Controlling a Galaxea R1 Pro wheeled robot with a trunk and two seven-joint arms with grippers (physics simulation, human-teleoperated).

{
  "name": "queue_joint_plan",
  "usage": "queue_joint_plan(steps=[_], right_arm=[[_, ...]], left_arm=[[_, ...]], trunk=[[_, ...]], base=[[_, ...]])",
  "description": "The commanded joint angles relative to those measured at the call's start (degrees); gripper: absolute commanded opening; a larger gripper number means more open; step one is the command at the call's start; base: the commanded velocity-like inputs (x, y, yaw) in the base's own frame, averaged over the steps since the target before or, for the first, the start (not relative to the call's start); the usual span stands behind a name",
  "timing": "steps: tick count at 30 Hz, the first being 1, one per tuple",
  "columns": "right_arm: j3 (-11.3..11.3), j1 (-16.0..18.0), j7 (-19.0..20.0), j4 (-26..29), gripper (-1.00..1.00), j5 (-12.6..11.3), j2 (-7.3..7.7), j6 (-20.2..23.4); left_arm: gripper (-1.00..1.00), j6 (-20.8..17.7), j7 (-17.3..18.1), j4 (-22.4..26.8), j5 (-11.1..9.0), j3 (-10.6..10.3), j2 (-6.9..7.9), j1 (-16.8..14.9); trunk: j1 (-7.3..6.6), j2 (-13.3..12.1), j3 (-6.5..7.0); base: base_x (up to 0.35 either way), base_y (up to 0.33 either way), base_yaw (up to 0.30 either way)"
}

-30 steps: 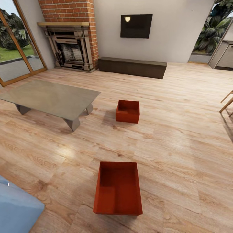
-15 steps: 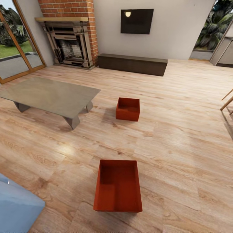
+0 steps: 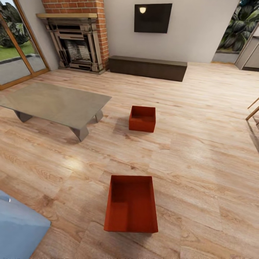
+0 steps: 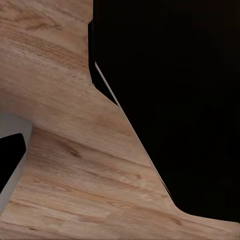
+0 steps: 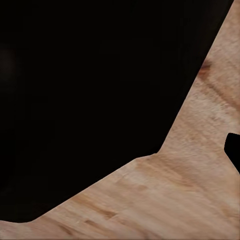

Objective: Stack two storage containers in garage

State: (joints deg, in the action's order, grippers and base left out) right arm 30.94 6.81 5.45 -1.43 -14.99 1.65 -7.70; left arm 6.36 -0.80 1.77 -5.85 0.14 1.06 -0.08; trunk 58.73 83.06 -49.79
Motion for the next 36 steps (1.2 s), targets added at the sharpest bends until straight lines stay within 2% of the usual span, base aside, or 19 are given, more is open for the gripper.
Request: queue_joint_plan(steps=[1, 36], right_arm=[[0.37, 0.05, 0.3, -0.15, 1.0, -0.61, 0.0, -0.32], [0.43, 0.05, 0.31, -0.15, 1.0, -0.66, 0.28, -0.38]], left_arm=[[1.0, 0.15, 0.0, -0.01, -0.56, -0.05, -0.01, -0.01], [1.0, 0.15, 0.0, -0.01, -0.56, -0.05, -0.01, -0.01]], trunk=[[0.0, 0.02, -0.12], [0.0, 0.02, -3.32]], base=[[0.0, 0.0, 0.0], [0.0, 0.0, 0.0]])
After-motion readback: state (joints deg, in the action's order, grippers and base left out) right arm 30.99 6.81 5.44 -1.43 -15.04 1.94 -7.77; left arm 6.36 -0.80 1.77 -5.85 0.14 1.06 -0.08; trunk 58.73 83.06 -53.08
